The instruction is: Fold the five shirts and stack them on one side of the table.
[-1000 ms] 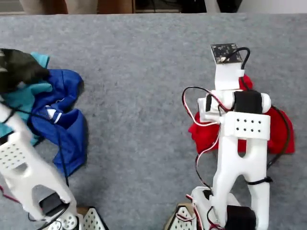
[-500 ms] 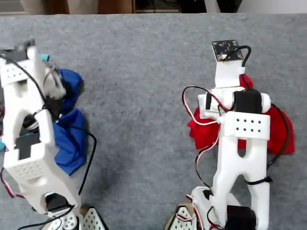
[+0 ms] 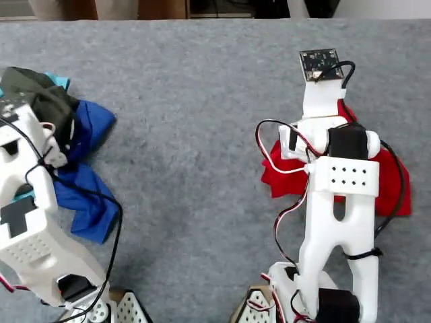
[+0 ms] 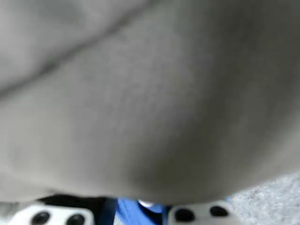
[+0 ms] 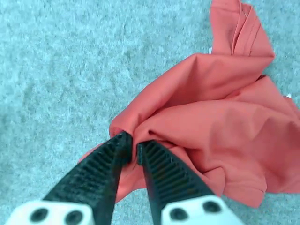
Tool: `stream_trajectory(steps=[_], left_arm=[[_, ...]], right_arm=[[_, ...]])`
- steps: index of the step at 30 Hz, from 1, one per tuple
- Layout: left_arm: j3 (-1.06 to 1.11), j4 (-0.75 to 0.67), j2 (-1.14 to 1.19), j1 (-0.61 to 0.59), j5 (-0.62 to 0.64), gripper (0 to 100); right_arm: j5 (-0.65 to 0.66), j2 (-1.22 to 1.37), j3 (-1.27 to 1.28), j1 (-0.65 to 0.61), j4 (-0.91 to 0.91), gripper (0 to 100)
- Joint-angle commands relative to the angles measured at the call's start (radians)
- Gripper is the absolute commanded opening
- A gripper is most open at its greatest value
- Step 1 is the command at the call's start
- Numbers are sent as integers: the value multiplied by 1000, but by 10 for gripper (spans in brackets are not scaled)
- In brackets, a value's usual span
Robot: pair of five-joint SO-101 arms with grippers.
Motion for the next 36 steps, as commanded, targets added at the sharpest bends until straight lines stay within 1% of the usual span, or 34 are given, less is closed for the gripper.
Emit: stream_trajectory(steps=[1, 3, 5, 8, 10, 12, 14, 20, 22, 23, 25, 27, 28, 30, 33, 36], left_arm=[[-384, 160, -85, -66, 78, 18], [-609, 227, -107, -75, 121, 18], [-819, 258, -117, -80, 144, 18], [-1071, 250, -117, -81, 176, 18], [-1149, 198, -108, -84, 186, 18], [-1151, 115, -77, -104, 190, 18], [-1151, 66, -22, -124, 190, 18], [-1125, 58, 199, -238, 190, 18], [-1128, 107, 269, -258, 181, 20], [-1134, 152, 295, -256, 161, 38], [-1137, 261, 340, -222, 89, 131], [-1137, 404, 351, -181, 52, 247], [-1137, 471, 351, -164, 52, 286], [-1155, 549, 349, -132, 41, 304], [-1188, 549, 323, -117, 31, 291], [-1172, 549, 222, -117, 34, 292]], right_arm=[[6, -24, 19, -18, -37, 2], [6, -24, 45, -18, -57, 2], [6, -24, 70, -18, -66, 2], [6, -24, 97, -18, -72, 2], [6, -24, 102, -18, -72, 2], [6, -25, 102, -18, -72, 2], [6, -25, 102, -18, -72, 2], [9, -25, 104, -18, -71, 2], [11, -25, 104, -18, -72, 2], [12, -25, 102, -18, -72, 2], [12, -25, 99, -30, -84, 2], [9, -25, 99, -51, -101, 2], [8, -25, 97, -71, -107, 2], [8, -28, 82, -134, -100, 2], [8, -25, 12, -277, -66, 2], [8, -24, -108, -453, -25, 2]])
